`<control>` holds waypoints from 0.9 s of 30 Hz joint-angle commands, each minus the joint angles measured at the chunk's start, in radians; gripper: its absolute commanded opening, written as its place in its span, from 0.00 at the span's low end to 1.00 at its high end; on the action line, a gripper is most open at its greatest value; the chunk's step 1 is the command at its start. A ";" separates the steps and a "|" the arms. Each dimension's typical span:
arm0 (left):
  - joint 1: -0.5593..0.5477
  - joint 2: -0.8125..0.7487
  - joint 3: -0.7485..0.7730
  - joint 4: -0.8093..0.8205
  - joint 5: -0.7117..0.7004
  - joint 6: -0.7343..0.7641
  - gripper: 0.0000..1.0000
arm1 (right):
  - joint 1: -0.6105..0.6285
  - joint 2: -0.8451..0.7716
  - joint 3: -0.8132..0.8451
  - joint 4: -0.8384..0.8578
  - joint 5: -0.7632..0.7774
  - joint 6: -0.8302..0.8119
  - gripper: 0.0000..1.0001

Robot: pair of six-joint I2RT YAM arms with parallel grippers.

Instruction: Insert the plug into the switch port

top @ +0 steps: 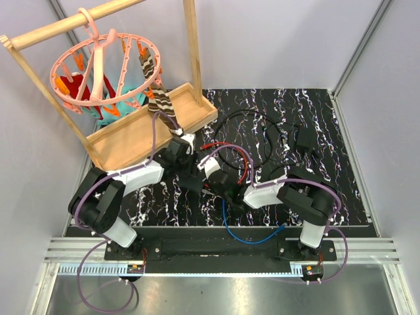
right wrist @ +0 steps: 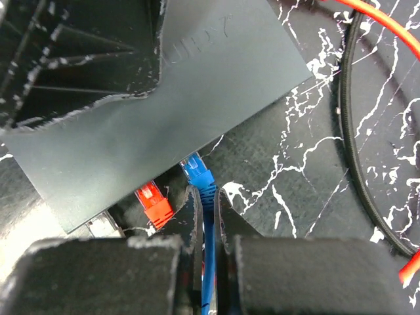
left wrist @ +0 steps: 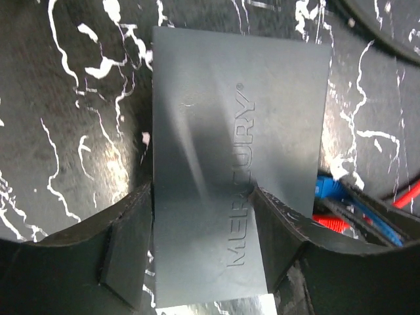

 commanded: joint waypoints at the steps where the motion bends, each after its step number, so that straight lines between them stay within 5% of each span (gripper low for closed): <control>1: -0.120 0.036 0.009 -0.329 0.329 -0.013 0.58 | 0.024 -0.066 0.034 0.292 -0.164 0.083 0.00; 17: -0.052 0.166 0.183 -0.406 0.263 0.130 0.73 | 0.110 -0.091 -0.057 0.198 -0.239 0.123 0.00; 22: -0.043 0.172 0.184 -0.403 0.234 0.135 0.89 | 0.109 -0.077 -0.023 0.195 -0.254 0.116 0.00; 27: -0.032 0.181 0.200 -0.391 0.225 0.122 0.95 | 0.109 -0.073 -0.014 0.187 -0.258 0.116 0.00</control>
